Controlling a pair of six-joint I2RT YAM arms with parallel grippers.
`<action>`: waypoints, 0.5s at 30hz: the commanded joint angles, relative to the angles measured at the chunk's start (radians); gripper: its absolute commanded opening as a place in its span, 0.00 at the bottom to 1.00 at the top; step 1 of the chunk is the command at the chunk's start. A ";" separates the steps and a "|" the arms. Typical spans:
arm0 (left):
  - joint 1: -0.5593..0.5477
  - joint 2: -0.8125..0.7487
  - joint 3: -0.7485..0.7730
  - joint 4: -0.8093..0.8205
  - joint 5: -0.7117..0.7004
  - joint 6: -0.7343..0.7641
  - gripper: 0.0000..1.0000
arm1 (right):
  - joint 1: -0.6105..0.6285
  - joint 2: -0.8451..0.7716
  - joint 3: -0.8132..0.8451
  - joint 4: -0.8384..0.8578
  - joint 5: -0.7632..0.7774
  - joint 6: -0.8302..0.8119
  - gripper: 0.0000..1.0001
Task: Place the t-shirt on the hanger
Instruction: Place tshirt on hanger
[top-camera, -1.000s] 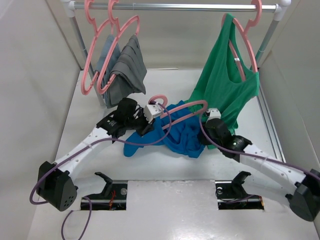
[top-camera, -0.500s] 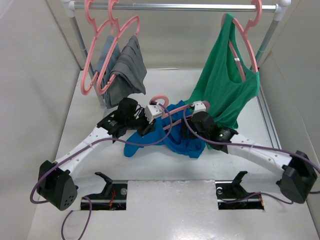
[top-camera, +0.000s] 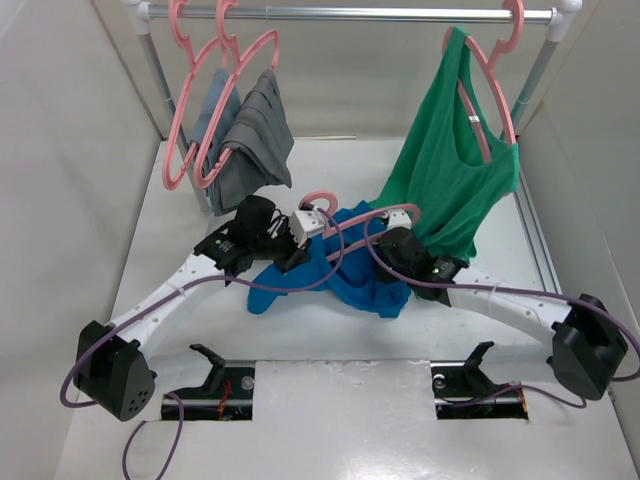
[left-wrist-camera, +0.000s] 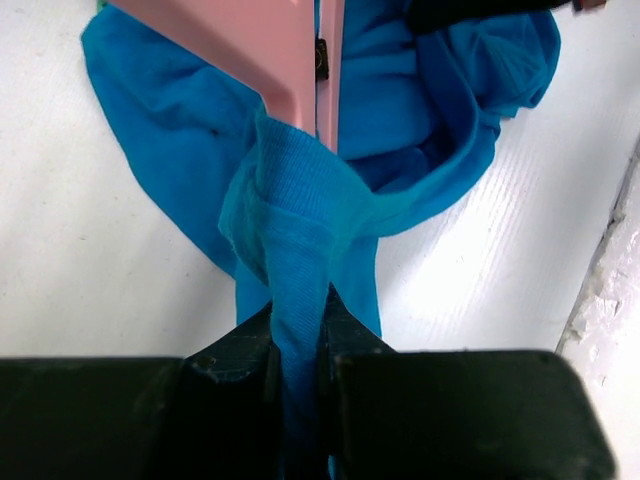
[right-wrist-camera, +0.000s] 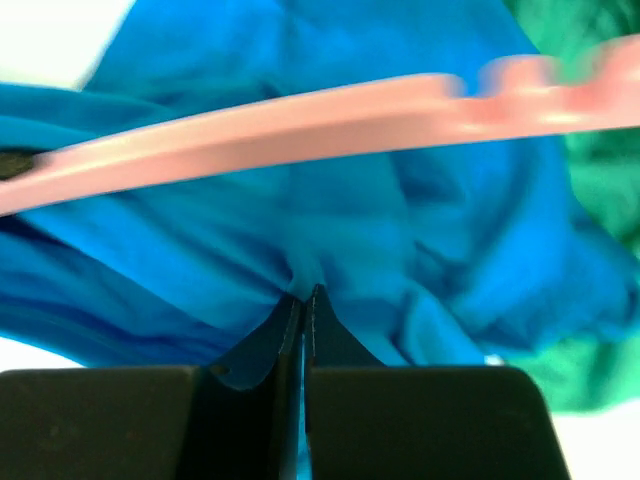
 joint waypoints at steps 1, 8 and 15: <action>0.004 -0.007 0.017 -0.020 0.052 0.068 0.00 | -0.039 -0.097 -0.076 -0.010 0.013 0.064 0.00; 0.004 -0.052 -0.077 -0.070 -0.034 0.321 0.00 | -0.118 -0.406 -0.144 -0.248 0.163 0.121 0.00; 0.004 0.010 -0.112 -0.044 -0.206 0.441 0.00 | -0.118 -0.544 -0.101 -0.461 0.269 0.130 0.00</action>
